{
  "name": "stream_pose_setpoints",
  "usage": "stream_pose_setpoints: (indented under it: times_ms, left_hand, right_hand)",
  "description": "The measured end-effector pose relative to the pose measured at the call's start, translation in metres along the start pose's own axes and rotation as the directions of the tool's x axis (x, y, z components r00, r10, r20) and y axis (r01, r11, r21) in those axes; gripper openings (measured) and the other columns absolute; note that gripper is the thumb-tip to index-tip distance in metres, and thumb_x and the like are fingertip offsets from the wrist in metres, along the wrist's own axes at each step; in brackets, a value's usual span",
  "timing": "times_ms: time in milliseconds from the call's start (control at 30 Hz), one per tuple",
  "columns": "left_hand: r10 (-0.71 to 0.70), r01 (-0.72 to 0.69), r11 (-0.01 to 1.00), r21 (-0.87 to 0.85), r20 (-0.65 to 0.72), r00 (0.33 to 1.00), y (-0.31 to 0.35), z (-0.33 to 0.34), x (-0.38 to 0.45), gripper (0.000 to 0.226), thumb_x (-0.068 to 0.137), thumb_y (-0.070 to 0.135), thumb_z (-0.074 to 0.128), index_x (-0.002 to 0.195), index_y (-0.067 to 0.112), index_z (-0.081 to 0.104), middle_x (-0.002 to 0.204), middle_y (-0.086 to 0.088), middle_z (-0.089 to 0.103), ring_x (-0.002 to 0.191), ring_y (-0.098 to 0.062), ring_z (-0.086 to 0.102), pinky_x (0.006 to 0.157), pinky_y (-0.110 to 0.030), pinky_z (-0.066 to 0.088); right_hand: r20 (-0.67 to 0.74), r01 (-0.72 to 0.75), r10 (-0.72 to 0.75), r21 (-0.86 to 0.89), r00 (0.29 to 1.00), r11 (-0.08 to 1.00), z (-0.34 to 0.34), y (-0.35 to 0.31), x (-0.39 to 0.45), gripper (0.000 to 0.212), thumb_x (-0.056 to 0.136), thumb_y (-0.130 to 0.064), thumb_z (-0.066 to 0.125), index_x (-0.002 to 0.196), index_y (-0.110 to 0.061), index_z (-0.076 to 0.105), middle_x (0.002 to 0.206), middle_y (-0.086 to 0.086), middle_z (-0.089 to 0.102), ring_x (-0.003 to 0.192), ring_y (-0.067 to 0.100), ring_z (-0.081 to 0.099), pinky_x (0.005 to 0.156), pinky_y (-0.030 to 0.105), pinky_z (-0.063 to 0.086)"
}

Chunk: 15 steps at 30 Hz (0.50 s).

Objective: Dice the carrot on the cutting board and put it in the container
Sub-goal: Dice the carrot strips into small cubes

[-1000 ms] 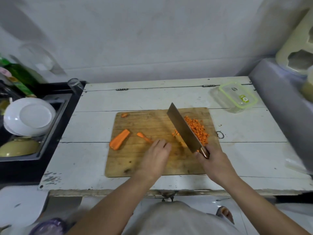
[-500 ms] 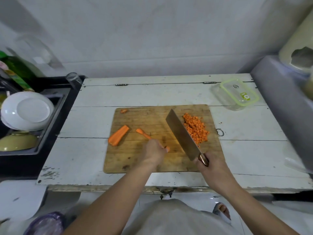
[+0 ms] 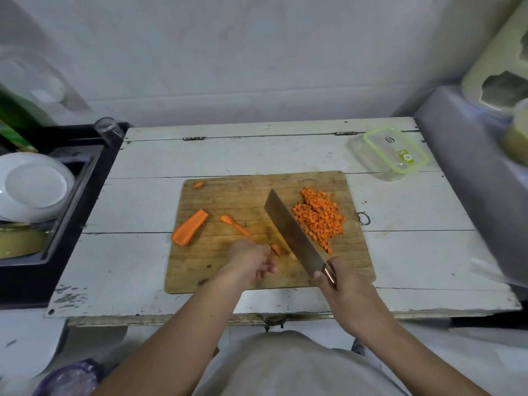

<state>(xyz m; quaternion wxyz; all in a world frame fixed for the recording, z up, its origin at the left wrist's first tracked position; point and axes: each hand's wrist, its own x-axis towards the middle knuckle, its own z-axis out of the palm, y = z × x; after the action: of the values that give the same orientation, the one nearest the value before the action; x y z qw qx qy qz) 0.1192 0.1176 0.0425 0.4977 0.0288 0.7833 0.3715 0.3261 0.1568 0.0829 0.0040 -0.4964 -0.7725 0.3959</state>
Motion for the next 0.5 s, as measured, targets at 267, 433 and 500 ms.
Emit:
stream_pose_setpoints:
  times_ms: [267,433,500]
  left_hand:
    - [0.054,-0.056,0.993,-0.104,-0.022,0.998,-0.005,0.013,-0.003,0.008,0.100,0.010,0.061,0.100,0.002,0.062,0.068,-0.013,0.074,0.050,-0.020,0.066,0.045,-0.026,0.049]
    - [0.076,-0.080,0.989,-0.121,-0.041,0.996,-0.009,0.014,-0.004,0.008,0.101,0.011,0.060,0.097,0.004,0.063,0.072,-0.013,0.074,0.050,-0.019,0.065,0.044,-0.026,0.049]
    - [0.078,-0.082,0.990,-0.116,-0.041,0.996,-0.008,0.015,-0.003,0.009,0.101,0.011,0.060,0.095,0.005,0.064,0.073,-0.013,0.074,0.050,-0.019,0.066,0.044,-0.025,0.049]
  right_hand:
    - [0.014,0.061,-0.060,-0.220,0.998,0.974,0.013,-0.007,-0.008,0.021,0.104,-0.046,0.042,0.092,-0.028,0.040,0.078,-0.005,0.055,0.069,0.024,0.055,0.056,0.038,0.038]
    - [0.044,0.054,-0.044,-0.249,0.998,0.967,0.010,-0.011,-0.009,0.023,0.104,-0.044,0.042,0.089,-0.027,0.039,0.073,-0.007,0.054,0.064,0.018,0.052,0.051,0.034,0.034]
    - [0.069,0.042,-0.025,-0.260,0.997,0.965,0.004,-0.011,-0.009,0.027,0.104,-0.046,0.041,0.085,-0.027,0.038,0.074,-0.007,0.053,0.063,0.015,0.052,0.049,0.030,0.032]
